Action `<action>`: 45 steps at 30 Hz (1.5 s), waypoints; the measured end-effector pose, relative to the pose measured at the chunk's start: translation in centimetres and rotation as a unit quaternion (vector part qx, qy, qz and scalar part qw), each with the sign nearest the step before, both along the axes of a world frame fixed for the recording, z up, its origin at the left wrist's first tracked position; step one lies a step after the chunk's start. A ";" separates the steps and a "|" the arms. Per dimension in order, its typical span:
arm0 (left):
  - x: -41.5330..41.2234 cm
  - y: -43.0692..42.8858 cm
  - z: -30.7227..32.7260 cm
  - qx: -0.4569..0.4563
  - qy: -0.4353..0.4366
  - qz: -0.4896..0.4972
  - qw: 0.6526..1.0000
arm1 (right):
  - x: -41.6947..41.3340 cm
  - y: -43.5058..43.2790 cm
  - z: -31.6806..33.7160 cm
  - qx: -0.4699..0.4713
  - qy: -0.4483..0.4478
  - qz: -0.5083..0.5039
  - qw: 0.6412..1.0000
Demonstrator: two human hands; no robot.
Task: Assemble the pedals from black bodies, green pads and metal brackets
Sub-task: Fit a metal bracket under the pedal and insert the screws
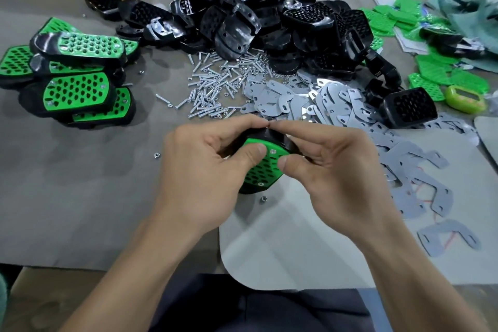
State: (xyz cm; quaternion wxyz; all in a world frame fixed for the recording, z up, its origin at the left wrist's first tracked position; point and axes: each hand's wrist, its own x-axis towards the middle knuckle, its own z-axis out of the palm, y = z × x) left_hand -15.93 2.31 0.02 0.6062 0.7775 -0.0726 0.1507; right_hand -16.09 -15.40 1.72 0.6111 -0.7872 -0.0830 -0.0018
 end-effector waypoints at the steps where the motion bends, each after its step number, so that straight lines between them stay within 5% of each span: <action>1: -0.2 -0.2 -0.1 0.010 -0.010 0.015 1.000 | -0.1 0.1 0.0 0.000 -0.001 -0.007 1.000; 8: -0.7 -0.1 -0.4 0.025 -0.031 0.015 0.999 | -0.4 0.2 0.0 -0.020 -0.024 -0.024 0.999; 16: -0.3 0.8 -0.6 -0.095 -0.021 -0.026 0.995 | -0.2 1.0 -0.1 0.010 -0.019 0.015 1.000; 28: -0.8 -0.9 -0.9 0.033 -0.076 0.089 0.993 | -0.7 1.7 0.0 -0.055 -0.089 -0.060 0.993; 34: 0.1 0.6 -1.0 -0.028 -0.036 -0.016 0.999 | -1.1 1.7 -0.1 -0.059 -0.084 -0.063 0.993; 45: -2.1 1.9 -2.1 -0.133 -0.053 -0.051 0.988 | 2.0 -0.2 4.6 -0.138 0.055 0.173 0.974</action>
